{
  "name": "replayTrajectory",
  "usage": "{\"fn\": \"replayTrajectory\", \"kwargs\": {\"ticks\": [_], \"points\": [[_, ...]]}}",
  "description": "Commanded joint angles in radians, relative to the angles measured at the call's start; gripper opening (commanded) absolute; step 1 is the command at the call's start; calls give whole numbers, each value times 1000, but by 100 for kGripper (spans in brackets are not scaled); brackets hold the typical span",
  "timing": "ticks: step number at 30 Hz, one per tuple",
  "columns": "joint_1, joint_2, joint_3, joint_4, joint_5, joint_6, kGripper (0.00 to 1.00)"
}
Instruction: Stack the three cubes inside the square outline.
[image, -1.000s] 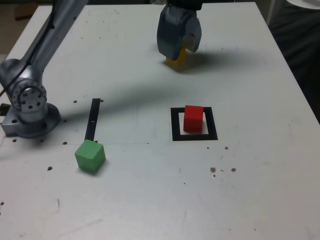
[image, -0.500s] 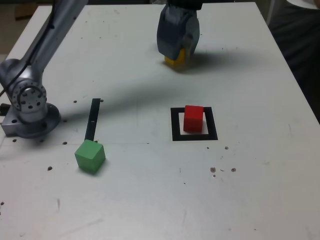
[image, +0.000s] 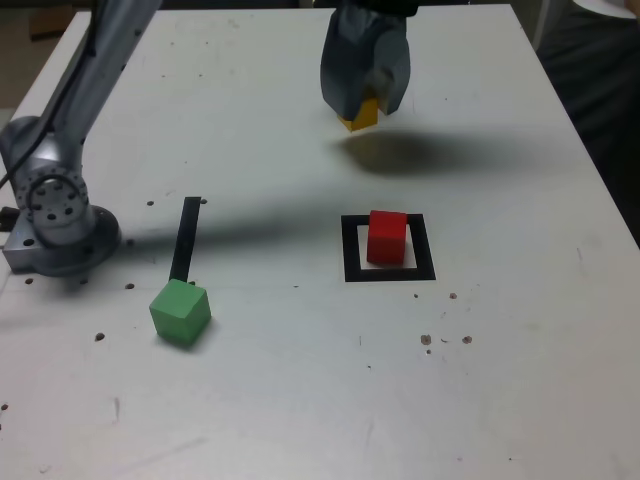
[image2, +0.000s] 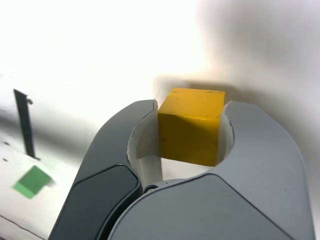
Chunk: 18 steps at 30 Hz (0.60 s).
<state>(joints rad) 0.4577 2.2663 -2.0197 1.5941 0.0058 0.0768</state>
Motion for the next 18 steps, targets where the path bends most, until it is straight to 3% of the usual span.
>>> {"fn": "replayTrajectory", "kwargs": {"ticks": [1,18], "points": [[-33,-35,16,13,3,9,29],[-375,-192,138,27,-6,-2,29]]}}
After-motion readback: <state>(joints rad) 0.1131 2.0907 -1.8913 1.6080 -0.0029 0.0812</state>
